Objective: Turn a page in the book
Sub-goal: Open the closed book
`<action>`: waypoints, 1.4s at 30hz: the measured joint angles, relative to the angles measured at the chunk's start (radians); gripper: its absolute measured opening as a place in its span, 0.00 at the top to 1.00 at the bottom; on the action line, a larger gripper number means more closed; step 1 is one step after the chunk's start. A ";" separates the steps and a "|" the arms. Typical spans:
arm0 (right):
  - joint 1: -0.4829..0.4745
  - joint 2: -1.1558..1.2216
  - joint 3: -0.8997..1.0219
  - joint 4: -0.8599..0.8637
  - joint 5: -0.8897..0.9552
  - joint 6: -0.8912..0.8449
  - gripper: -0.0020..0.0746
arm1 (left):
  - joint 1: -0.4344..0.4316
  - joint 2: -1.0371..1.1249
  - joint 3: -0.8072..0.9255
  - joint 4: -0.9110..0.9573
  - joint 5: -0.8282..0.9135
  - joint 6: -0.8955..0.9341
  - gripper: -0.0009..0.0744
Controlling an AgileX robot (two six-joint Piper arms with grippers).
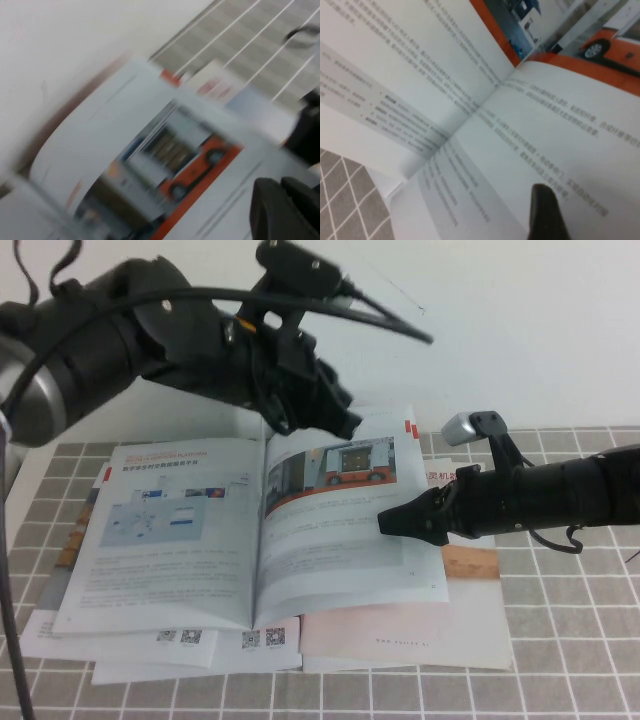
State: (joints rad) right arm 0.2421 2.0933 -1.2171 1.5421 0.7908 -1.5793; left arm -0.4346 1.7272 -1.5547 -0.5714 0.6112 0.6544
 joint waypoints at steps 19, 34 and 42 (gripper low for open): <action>0.000 0.000 0.000 -0.124 -0.053 0.104 0.47 | 0.186 0.176 0.000 0.557 0.276 -0.455 0.99; -0.086 -0.172 0.000 -0.088 -0.071 0.145 0.55 | 0.225 0.212 0.004 0.405 0.278 -0.378 0.99; 0.077 -0.192 -0.038 -0.272 -0.159 0.104 0.93 | 0.223 0.245 0.004 0.457 0.280 -0.373 0.99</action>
State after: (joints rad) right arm 0.3187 1.9016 -1.2555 1.2704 0.6322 -1.4754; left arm -0.2111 1.9724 -1.5509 -0.1144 0.8913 0.2814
